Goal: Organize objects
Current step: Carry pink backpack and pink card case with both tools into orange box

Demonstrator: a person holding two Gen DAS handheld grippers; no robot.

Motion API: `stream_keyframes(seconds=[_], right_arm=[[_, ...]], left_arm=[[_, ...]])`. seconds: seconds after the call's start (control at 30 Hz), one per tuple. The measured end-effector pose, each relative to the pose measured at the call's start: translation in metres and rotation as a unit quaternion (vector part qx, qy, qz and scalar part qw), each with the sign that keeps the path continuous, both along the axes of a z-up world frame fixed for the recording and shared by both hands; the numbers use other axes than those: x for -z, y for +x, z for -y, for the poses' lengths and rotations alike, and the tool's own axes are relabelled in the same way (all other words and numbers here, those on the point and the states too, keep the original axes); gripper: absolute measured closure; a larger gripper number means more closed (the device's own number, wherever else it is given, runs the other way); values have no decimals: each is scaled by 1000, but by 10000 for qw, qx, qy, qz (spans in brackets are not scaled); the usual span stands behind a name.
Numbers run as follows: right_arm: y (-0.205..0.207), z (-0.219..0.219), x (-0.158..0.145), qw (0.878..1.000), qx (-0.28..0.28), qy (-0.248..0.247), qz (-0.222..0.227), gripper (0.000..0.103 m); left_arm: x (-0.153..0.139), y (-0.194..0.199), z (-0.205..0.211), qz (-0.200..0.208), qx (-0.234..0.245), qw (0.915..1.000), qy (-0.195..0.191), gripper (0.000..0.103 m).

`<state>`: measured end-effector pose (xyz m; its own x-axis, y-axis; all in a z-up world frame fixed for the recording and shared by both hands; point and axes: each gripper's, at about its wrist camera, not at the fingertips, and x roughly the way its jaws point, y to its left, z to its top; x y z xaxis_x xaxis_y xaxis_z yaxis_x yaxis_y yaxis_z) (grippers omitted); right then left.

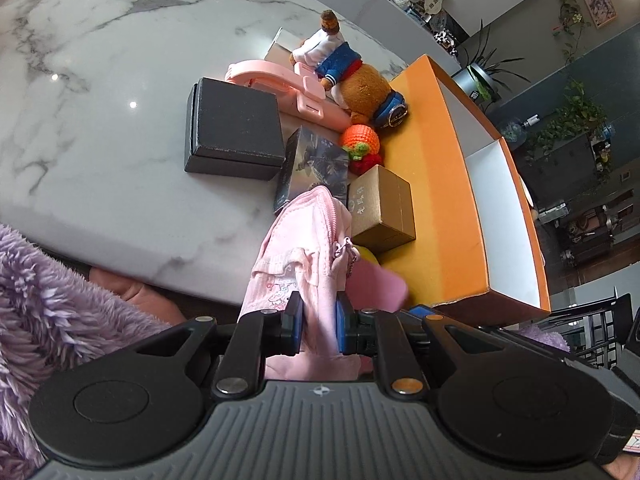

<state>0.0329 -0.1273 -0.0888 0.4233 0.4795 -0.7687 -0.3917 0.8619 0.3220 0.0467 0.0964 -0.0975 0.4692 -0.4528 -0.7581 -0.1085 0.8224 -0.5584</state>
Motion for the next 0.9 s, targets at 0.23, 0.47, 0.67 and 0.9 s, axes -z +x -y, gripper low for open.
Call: stream_keyframes(seconds=[0.23,0.47,0.67,0.9], right_arm=[[-5,14,19,9991,302,-146,-259,70],[-4,21,65,9982,256,-260,-470,57],[4,14,84,9992,20,-70,-400,55],[15,15,95,9979,-47,397,-515,54]], left_arm=[[-2,-2,3,91,196,9995,221,84],[-9,-7,24,323,837,9895,1134,84],[-2,-13,25,346,945,9857,1349,82],[-4,-14,28,309,944,9832,1532,76]])
